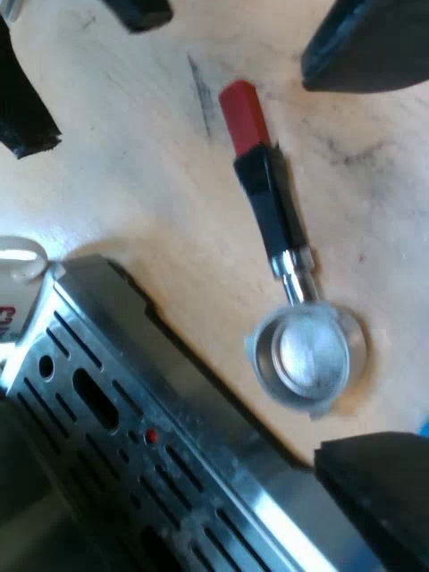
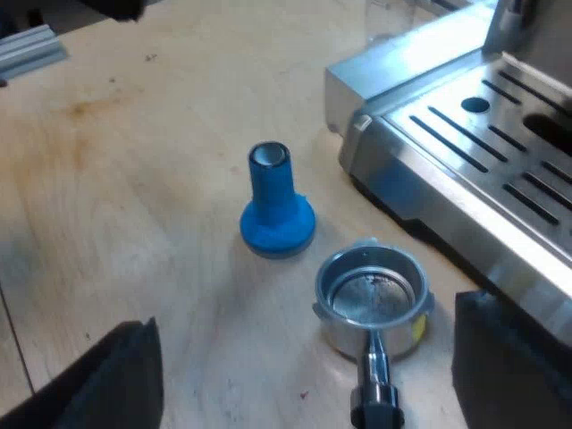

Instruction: Grind coffee beans and then tamp

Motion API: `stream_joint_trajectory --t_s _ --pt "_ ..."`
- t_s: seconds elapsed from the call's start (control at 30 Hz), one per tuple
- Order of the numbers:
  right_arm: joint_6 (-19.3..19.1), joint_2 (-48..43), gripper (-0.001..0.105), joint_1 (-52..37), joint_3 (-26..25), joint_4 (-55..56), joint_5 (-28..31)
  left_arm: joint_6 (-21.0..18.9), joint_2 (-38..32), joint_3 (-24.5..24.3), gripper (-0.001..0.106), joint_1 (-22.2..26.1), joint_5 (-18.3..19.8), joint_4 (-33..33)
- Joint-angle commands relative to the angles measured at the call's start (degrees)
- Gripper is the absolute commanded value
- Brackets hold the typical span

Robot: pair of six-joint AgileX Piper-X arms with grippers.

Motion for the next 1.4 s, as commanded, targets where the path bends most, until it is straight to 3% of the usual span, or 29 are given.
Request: stream_joint_trajectory --t_s 0.03,0.2,0.33,0.4,0.6,0.93,1.27,1.4 --pt "0.23 1.12 0.07 0.09 0.03 -0.61 0.07 -1.75 -0.08 -0.46 0.078 -0.14 -5.52 -0.1" --pt "0.69 2.96 0.07 0.09 0.03 -2.51 0.07 -1.9 -0.08 -0.8 0.078 -0.14 -9.36 -0.39" --pt "0.68 3.68 0.07 0.09 0.03 -6.15 -0.18 -2.55 -0.08 -2.35 0.078 -0.14 -16.36 -0.12" --pt "0.68 3.71 0.07 0.09 0.03 -8.02 -0.18 -2.95 0.1 -3.02 0.078 -0.14 -17.8 0.36" --pt "0.82 3.71 0.07 0.09 0.03 -9.65 -0.64 -8.57 5.43 -5.43 0.078 -0.14 -18.52 5.61" --pt "0.83 3.71 0.07 0.09 0.03 -9.65 -1.94 -11.27 14.89 -6.96 0.078 0.25 -19.33 5.83" --pt "0.83 3.71 0.07 0.09 0.03 -9.65 -1.94 -11.3 19.21 -7.4 0.078 4.76 -19.35 5.83" --pt "0.83 3.71 0.07 0.09 0.03 -9.65 -1.94 -10.65 19.46 -9.31 0.078 5.88 -17.75 5.62"
